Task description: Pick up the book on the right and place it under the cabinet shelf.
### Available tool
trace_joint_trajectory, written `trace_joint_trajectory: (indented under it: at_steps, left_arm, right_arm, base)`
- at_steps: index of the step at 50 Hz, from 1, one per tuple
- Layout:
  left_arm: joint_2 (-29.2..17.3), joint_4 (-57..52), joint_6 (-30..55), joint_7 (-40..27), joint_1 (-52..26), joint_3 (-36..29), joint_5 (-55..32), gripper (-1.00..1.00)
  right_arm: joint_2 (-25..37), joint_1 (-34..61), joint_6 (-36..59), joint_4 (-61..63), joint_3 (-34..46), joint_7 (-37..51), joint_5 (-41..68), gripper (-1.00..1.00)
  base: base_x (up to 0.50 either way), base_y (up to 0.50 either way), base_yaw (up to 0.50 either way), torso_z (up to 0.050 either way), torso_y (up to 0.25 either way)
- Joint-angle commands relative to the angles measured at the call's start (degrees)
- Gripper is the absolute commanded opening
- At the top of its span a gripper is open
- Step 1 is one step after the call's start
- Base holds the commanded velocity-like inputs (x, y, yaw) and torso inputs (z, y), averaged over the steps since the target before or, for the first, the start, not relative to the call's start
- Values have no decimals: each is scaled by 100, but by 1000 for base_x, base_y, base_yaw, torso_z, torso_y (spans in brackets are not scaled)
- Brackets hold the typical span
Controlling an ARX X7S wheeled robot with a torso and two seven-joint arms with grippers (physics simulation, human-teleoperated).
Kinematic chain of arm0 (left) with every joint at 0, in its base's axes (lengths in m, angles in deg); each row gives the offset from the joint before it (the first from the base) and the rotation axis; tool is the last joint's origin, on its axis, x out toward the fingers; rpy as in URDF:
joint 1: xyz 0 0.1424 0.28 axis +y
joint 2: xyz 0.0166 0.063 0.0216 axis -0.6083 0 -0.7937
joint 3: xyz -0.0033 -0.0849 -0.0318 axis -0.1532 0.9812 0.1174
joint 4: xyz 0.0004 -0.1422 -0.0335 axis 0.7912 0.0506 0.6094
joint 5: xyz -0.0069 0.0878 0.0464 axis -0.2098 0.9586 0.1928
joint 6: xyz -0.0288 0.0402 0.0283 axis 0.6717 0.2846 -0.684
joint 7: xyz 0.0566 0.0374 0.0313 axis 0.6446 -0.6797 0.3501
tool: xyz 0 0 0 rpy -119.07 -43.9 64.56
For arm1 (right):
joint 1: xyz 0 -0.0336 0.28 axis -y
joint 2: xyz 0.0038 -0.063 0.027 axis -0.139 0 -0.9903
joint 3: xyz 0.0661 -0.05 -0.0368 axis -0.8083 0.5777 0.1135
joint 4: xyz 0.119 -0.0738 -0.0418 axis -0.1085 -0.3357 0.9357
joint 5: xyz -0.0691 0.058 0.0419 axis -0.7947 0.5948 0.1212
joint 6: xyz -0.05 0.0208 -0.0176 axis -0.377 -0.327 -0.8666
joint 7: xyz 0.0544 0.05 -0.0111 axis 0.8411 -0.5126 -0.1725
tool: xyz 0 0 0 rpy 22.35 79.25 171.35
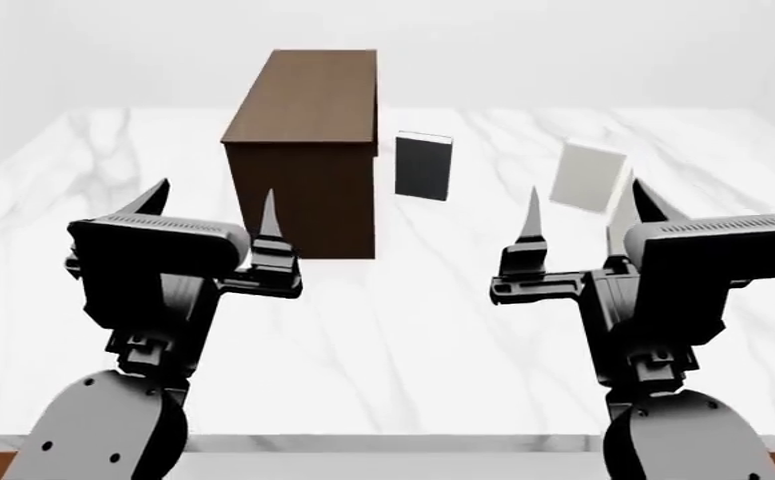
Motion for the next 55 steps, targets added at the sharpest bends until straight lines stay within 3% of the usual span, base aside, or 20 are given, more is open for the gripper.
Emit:
trace_joint_trajectory:
  at_steps: [1,23,55]
  left_arm:
    - [-92,-137,191,-42,-139,45,-54,100]
    - [-182,-624,863,-138,-619,47,-221,100]
    - [-251,-815,1017,-257,-654,106,-366,100]
  right_arm:
    - [37,183,226,195,57,22,71,100]
    - [141,667,717,411,-56,74,199,100]
    - [236,848,1179,794,-132,149,376,100]
  base:
    - [352,0,0,0,0]
    - [352,0,0,0,1]
    - [353,0,0,0,1]
